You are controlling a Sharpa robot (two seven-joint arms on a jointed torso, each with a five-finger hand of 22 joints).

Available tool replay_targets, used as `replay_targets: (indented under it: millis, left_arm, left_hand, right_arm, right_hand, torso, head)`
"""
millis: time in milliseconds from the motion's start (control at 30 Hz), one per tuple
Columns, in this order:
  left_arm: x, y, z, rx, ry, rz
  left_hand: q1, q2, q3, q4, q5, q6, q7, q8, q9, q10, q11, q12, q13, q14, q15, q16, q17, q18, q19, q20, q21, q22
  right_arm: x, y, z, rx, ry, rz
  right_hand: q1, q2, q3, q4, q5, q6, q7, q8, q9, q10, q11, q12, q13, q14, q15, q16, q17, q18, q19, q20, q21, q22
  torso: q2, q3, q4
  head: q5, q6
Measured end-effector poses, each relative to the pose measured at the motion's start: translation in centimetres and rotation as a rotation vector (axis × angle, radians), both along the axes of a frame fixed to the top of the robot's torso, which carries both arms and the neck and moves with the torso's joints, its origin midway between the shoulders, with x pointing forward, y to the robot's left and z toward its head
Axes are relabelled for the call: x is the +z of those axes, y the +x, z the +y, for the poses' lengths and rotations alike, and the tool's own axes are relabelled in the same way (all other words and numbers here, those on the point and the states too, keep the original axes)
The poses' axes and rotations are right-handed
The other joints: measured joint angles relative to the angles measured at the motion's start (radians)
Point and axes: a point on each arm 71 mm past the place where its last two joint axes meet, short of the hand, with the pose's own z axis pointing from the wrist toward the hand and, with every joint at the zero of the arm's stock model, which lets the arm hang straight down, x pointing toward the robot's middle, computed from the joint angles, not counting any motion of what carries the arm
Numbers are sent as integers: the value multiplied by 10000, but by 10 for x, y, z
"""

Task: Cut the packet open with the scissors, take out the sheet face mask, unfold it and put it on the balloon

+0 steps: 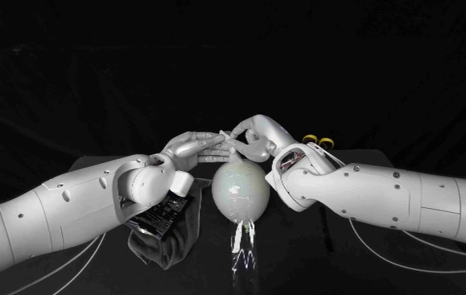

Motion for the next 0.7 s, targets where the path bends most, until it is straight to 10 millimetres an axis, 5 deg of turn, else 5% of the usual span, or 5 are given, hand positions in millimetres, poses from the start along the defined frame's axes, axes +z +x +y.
replay_targets:
  millis: [300, 700]
  left_arm:
    - [0, 0, 0, -9, 3, -9]
    - [0, 0, -1, -40, 44, -47]
  left_hand:
    - [0, 0, 0, 0, -8, -6, 3, -20, 2, -1, 0, 0, 2, 0, 0, 0, 18, -3, 0, 0, 0, -1]
    - [44, 44, -1, -1, 22, 11, -49, -23, 2, -3, 2, 0, 2, 0, 0, 70, 65, -6, -1, 0, 0, -1]
  right_arm:
    - [0, 0, -1, 48, 12, -1]
    - [0, 0, -4, 126, 123, 53]
  right_hand:
    - [-248, 26, 422, 96, -21, -117, 13, 190, 1, -1, 1, -2, 6, -1, 1, 8, 2, -1, -18, -11, 0, -7]
    - [-748, -4, 1098, -243, -89, -182, 40, 320, 15, -2, 2, -110, 9, -2, 2, 8, 9, -2, -24, -7, -1, -1]
  torso:
    - [0, -1, 2]
    - [0, 3, -1]
  head:
    - [5, 1]
    - [22, -7]
